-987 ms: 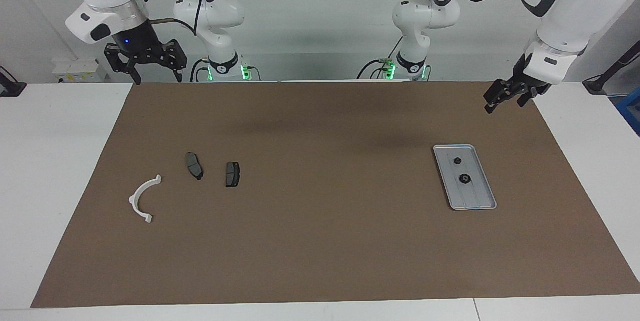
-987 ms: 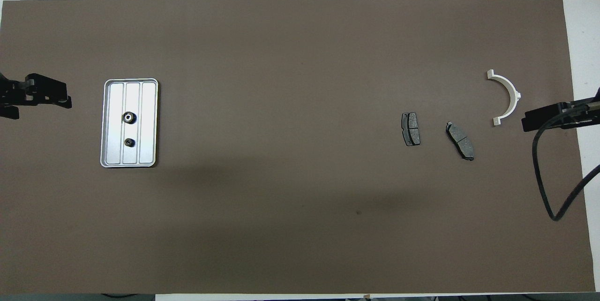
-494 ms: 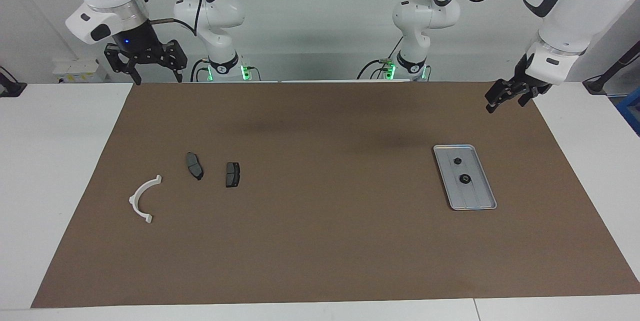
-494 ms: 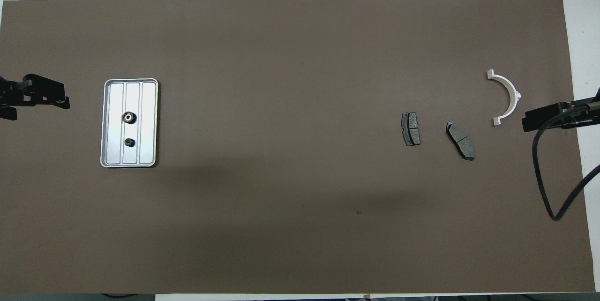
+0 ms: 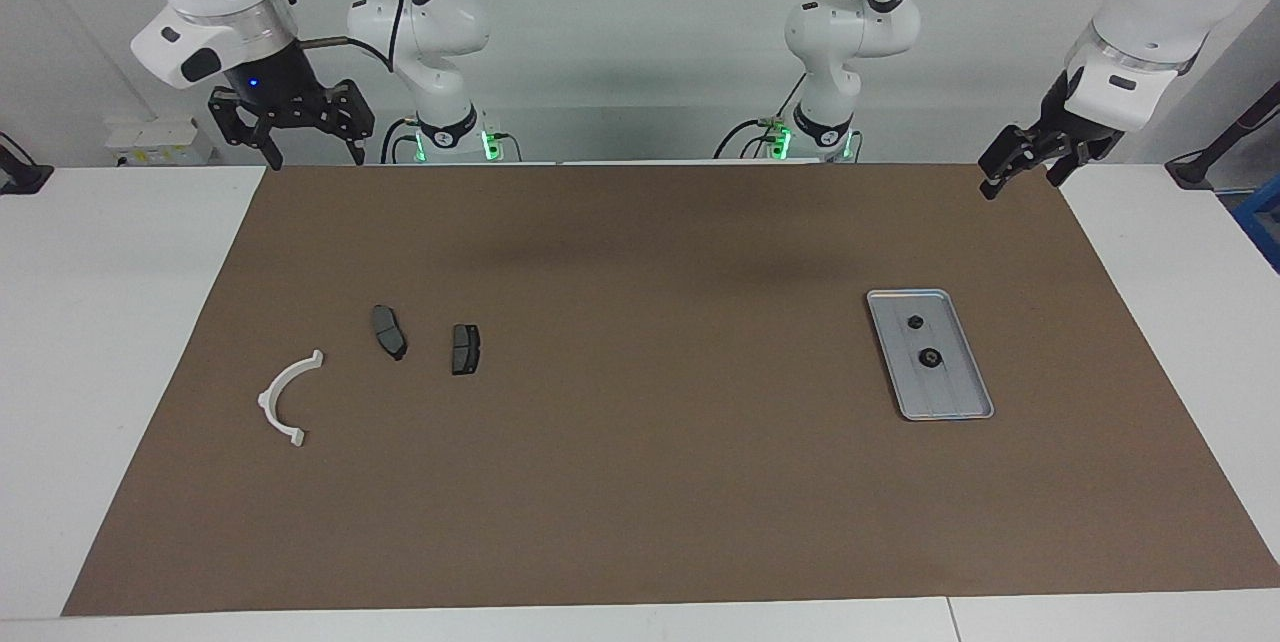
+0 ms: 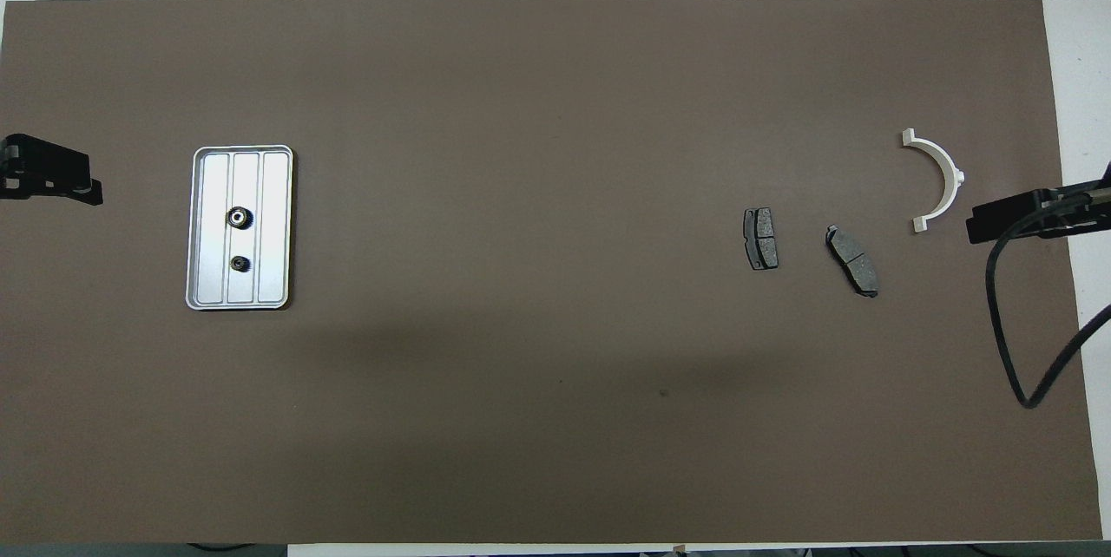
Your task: Pick bearing gear from pile to tray
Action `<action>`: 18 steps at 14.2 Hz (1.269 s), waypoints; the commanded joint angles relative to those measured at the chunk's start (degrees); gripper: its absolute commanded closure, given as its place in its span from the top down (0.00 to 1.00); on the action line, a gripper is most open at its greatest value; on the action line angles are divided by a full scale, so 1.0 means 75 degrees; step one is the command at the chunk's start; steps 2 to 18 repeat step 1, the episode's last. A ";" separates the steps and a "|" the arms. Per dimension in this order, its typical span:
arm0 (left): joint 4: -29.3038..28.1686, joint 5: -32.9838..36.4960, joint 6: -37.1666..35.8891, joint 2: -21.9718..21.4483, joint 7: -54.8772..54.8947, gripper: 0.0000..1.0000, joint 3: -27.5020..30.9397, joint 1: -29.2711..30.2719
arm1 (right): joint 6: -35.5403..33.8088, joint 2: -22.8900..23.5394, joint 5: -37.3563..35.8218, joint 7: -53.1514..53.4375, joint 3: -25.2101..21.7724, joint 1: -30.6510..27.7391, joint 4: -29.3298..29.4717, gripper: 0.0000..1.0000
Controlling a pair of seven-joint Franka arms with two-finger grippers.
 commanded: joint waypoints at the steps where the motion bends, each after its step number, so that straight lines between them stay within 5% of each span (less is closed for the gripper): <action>1: 0.0113 0.0003 -0.0184 0.0029 0.0080 1.00 0.0046 -0.0060 | 0.0118 -0.0047 0.0007 0.0121 0.0007 -0.0018 -0.0060 1.00; 18: 0.0113 0.0003 -0.0184 0.0029 0.0080 1.00 0.0046 -0.0060 | 0.0118 -0.0047 0.0007 0.0121 0.0007 -0.0018 -0.0060 1.00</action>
